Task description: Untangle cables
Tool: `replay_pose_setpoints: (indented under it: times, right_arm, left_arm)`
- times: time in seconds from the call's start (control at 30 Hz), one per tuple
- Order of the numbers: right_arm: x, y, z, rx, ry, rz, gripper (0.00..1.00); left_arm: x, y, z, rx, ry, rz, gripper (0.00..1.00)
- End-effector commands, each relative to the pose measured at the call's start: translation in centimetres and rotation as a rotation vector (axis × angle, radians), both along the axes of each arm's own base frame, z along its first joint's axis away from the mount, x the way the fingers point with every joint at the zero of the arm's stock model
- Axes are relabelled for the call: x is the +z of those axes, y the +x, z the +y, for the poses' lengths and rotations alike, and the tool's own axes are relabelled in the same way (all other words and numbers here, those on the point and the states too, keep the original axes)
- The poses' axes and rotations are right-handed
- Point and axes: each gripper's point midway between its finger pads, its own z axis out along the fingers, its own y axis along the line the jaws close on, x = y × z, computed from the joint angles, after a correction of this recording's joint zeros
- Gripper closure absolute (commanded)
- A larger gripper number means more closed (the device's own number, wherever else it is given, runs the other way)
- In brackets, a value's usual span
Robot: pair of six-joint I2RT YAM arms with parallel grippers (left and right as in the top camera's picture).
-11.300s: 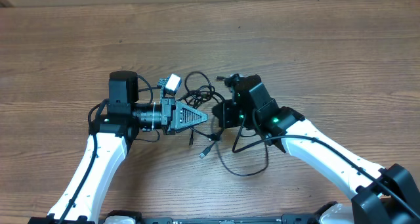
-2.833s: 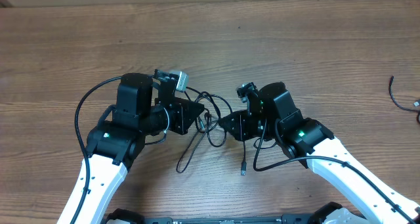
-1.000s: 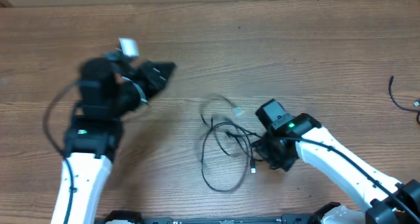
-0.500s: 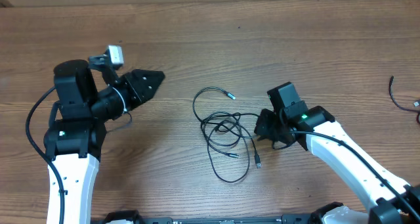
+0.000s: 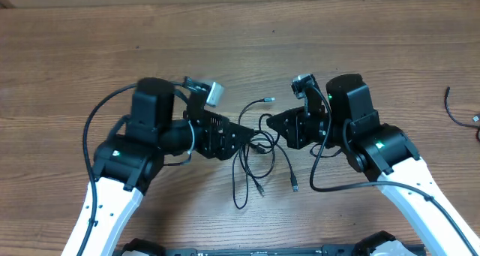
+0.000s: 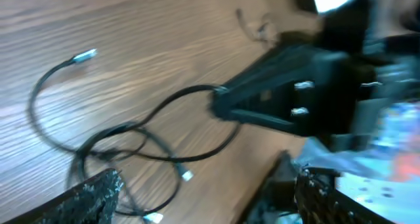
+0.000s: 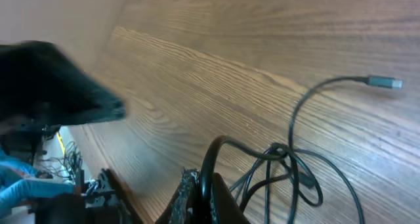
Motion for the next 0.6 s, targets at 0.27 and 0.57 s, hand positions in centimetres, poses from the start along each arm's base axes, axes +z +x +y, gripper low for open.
replay_pose_setpoints:
  times: [0.27,0.57]
  right_arm:
    - [8.5,-3.3,-0.3,0.059,0.152,-0.236,0.96]
    - [9.8,-3.6,-0.1,0.056,0.199,-0.241,0.96]
  left_arm:
    - [-5.4,1.6,-1.7,-0.040,0.143,0.079,0.11]
    - [-7.6,1.4,-4.7,-0.083,0.133,0.149,0.04]
